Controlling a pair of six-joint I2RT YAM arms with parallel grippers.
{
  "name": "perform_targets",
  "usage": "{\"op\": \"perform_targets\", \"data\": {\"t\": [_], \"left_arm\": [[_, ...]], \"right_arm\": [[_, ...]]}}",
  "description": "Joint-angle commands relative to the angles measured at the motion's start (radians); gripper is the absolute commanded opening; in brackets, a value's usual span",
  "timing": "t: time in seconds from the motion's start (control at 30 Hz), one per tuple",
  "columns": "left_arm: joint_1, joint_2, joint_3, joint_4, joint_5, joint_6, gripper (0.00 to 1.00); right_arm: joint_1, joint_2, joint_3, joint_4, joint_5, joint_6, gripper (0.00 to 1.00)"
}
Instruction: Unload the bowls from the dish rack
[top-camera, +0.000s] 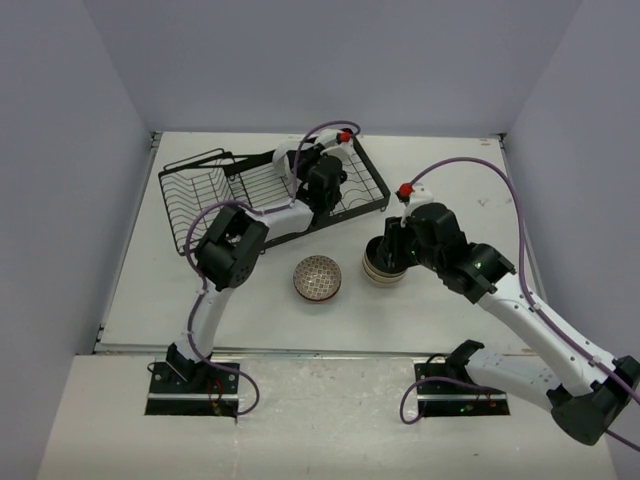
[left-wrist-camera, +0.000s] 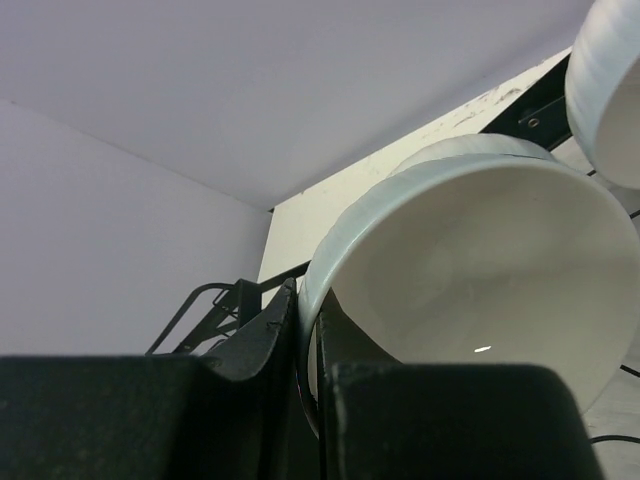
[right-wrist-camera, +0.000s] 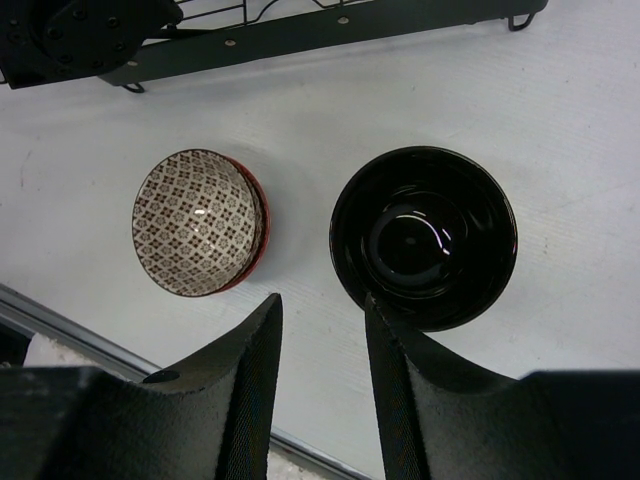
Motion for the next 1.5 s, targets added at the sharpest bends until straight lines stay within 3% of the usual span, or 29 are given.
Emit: {"op": "perform_targets", "data": {"t": [0.0,0.1,0.37,0.53,0.97,1.27,1.47], "left_arm": [[-0.012,-0.085,0.037,0.115,-0.019,0.021,0.0],[-0.018,-0.102,0.04,0.049,-0.013,-0.018,0.0],[-0.015,-0.152,0.059,-0.243,0.071,-0.313,0.0],[-0.013,-0.203,0.054,-0.422,0.143,-0.535,0.0],[-0.013,-0.327,0.089,-0.785,0.312,-0.906,0.0],[-0.019,-0.45,0.074,-0.965,0.65,-1.173,0.0],[-0.045,-0.536,-0.023,-0.947,0.749,-1.216,0.0]], "right_arm": [[-0.005,0.007,-0.007,0.036,-0.011,-0.016,0.4],[-0.004,0.009,-0.007,0.037,-0.009,-0.016,0.4],[-0.008,0.004,-0.01,0.039,0.026,-0.004,0.41],[-0.022,-0.03,-0.011,0.04,0.025,0.01,0.46],[-0.059,-0.053,0.004,0.056,0.028,0.051,0.63],[-0.06,0.126,0.151,0.096,-0.002,0.077,0.63],[-0.059,0.366,0.387,0.016,0.138,0.062,0.62]]}}
